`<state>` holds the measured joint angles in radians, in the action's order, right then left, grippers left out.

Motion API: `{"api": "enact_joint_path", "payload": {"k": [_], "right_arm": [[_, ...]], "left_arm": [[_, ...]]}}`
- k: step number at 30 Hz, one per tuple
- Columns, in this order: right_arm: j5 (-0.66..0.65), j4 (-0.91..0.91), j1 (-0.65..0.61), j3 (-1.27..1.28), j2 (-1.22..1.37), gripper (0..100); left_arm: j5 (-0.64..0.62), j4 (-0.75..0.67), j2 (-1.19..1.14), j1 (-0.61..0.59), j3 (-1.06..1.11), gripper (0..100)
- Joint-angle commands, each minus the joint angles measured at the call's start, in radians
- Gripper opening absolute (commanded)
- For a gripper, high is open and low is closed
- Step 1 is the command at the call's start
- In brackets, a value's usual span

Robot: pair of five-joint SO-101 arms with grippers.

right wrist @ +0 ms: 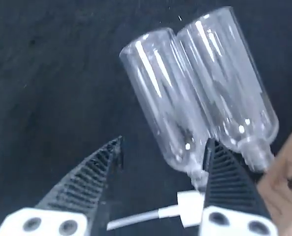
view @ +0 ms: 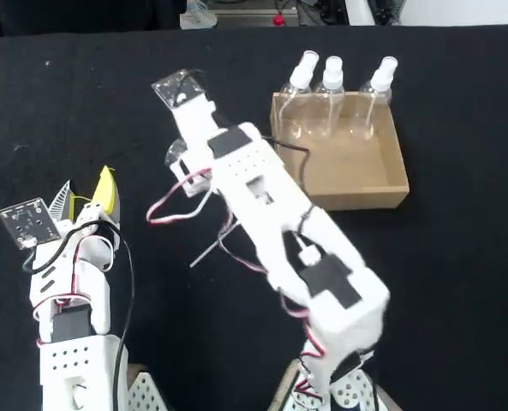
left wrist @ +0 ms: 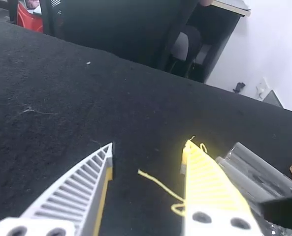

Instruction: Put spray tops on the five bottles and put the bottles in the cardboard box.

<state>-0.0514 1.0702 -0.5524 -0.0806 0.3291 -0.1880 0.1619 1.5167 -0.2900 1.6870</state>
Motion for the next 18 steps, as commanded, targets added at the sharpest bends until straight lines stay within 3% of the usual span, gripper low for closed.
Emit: {"api": "enact_joint_path", "payload": {"k": [1, 8, 18], "right_arm": [[-0.002, -0.02, 0.002, -0.173, 0.084, 23.7], [-0.006, -0.018, 0.043, -0.283, 0.217, 23.7], [-0.203, -0.018, 0.037, -0.15, 0.225, 23.9]], "left_arm": [[-0.003, -0.025, 0.0, -0.004, 0.021, 22], [-0.003, -0.025, 0.0, -0.004, 0.021, 22], [-0.003, -0.025, -0.005, -0.004, 0.021, 22]]}}
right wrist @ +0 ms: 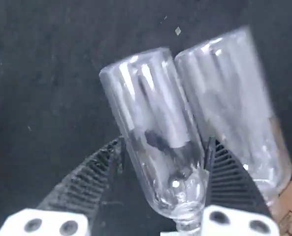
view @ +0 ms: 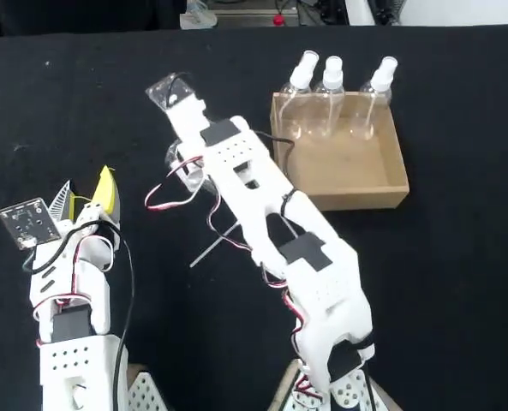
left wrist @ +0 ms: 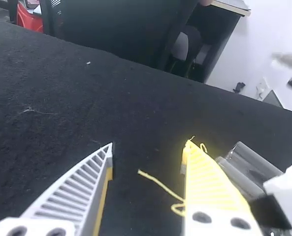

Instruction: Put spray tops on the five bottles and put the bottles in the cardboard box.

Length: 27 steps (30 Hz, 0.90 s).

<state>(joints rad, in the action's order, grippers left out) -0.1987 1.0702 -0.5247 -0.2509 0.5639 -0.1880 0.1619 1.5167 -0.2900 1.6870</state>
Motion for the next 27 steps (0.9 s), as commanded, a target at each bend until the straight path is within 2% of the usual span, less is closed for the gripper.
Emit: {"api": "enact_joint_path", "payload": {"k": [1, 7, 12, 13, 21, 24, 27], "right_arm": [[-0.083, -0.023, 0.008, 0.041, -0.01, 24.0], [-0.117, 0.0, 0.008, 0.082, -0.036, 22.2], [-0.075, 0.078, 0.009, 0.074, -0.073, 1.8], [-0.055, 0.101, 0.014, 0.067, -0.096, 0.9], [-0.015, 0.394, 0.031, 0.061, -0.43, 3.4], [-0.028, 0.493, 0.08, 0.107, -0.576, 3.4], [-0.129, 0.519, 0.152, 0.225, -0.717, 3.5]], "left_arm": [[-0.003, -0.025, -0.005, -0.004, 0.021, 22], [-0.002, -0.023, -0.005, -0.004, 0.021, 22], [-0.002, 0.008, 0.003, -0.004, 0.021, 22], [-0.002, 0.011, 0.003, -0.004, 0.021, 22], [0.003, 0.012, 0.003, -0.002, 0.021, 22], [0.003, 0.012, 0.003, -0.002, 0.021, 22], [0.003, 0.014, 0.003, -0.002, 0.021, 22]]}}
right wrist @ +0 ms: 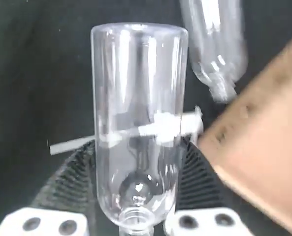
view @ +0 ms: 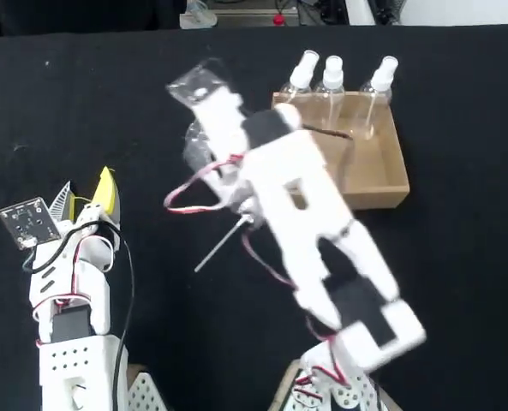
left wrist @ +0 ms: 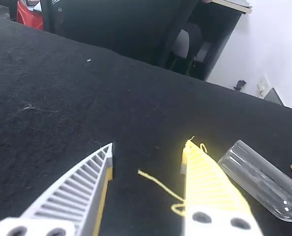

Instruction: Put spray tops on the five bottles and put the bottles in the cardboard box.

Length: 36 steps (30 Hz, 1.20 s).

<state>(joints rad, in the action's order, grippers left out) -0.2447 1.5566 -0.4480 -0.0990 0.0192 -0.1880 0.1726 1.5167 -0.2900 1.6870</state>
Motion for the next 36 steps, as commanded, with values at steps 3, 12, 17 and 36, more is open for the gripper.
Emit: {"api": "enact_joint_path", "payload": {"k": [3, 12, 17, 36], "right_arm": [[-0.212, 0.04, 0.157, 0.251, -0.326, 3.5], [-0.666, -0.124, 0.844, 0.789, -0.877, 3.5], [-0.76, -0.453, 1.249, 1.041, -0.912, 3.5], [-0.319, -0.612, 1.562, 0.789, -0.125, 4.0]], "left_arm": [[0.005, 0.008, 0.003, 0.008, 0.021, 22], [0.005, 0.008, 0.003, 0.01, 0.021, 22], [0.005, 0.002, 0.003, 0.005, 0.021, 22], [0.005, 0.008, 0.003, 0.018, 0.021, 22]]}}
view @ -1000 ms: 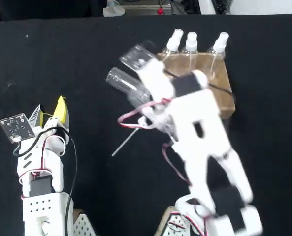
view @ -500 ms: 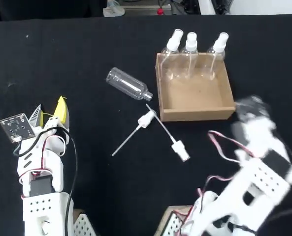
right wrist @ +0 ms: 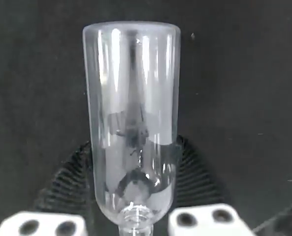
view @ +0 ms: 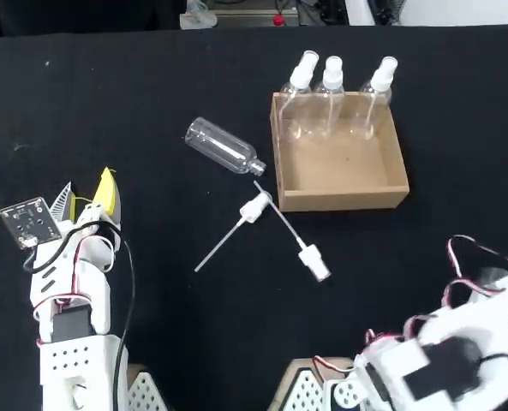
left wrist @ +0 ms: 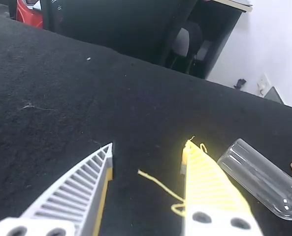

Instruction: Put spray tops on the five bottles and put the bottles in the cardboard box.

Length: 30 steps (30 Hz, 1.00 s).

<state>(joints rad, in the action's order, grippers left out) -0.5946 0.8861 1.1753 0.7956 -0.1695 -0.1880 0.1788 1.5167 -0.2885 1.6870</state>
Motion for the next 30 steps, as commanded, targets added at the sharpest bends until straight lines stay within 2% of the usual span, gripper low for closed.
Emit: {"api": "enact_joint_path", "payload": {"k": [1, 6, 12, 20, 30], "right_arm": [[0.043, 0.098, -0.091, -0.131, 0.093, 4.0], [0.12, 0.239, -0.201, -0.262, 0.168, 6.0], [0.141, 0.273, -0.261, -0.291, 0.179, 26.1], [-0.028, 0.42, -0.301, -0.309, 0.093, 26.0], [-0.275, 0.532, -0.302, -0.332, -0.292, 26.1]], "left_arm": [[0.005, 0.002, 0.003, 0.016, 0.021, 22], [0.005, 0.002, 0.003, 0.016, 0.021, 22], [0.005, 0.002, -0.003, 0.016, 0.021, 22], [0.005, 0.002, -0.003, 0.018, 0.021, 22], [0.005, 0.002, -0.003, 0.018, 0.021, 22]]}}
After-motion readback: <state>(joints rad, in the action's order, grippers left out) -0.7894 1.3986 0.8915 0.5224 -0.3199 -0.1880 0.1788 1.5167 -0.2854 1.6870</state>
